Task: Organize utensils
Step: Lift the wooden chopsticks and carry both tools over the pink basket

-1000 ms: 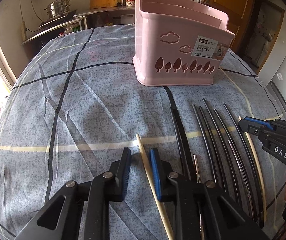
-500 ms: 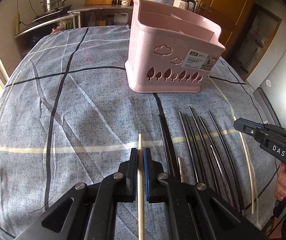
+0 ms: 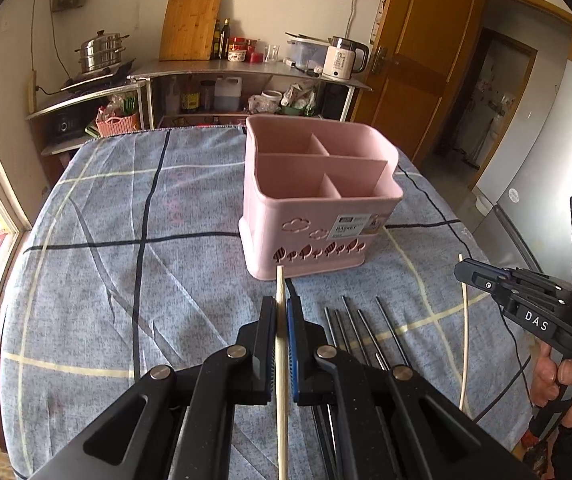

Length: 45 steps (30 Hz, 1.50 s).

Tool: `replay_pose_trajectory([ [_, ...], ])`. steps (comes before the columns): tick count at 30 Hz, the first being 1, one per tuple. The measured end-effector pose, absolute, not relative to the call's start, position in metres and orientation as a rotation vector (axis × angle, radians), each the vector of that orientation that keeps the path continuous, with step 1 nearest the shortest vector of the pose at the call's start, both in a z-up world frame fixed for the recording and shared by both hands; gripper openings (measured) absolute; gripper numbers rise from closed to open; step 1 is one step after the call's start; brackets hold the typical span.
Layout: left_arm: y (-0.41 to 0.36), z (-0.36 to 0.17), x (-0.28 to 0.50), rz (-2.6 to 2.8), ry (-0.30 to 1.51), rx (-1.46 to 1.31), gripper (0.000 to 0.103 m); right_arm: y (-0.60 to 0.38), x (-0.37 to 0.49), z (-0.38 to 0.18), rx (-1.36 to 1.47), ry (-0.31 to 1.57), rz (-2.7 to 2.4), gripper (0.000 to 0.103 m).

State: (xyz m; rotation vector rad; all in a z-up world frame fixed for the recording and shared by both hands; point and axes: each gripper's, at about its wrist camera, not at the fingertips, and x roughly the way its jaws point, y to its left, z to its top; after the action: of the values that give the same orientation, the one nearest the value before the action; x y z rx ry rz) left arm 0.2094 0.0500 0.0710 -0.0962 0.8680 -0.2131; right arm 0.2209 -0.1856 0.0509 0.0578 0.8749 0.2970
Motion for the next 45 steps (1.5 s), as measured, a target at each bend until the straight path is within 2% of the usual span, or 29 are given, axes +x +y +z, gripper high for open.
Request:
replay_pose_trajectory([
  [11, 0.057, 0.111, 0.207, -0.218, 0.759, -0.101, 0.005, -0.191, 0.212, 0.096, 0.057, 0.738, 0.293, 0.005],
  [35, 0.049, 0.113, 0.122, -0.221, 0.760, -0.087, 0.006, -0.199, 0.127, 0.115, 0.001, 0.700, 0.313, 0.005],
  [45, 0.042, 0.123, 0.122, -0.215, 0.745, -0.053, 0.004, -0.199, 0.124, 0.124, -0.016, 0.633, 0.303, 0.005],
])
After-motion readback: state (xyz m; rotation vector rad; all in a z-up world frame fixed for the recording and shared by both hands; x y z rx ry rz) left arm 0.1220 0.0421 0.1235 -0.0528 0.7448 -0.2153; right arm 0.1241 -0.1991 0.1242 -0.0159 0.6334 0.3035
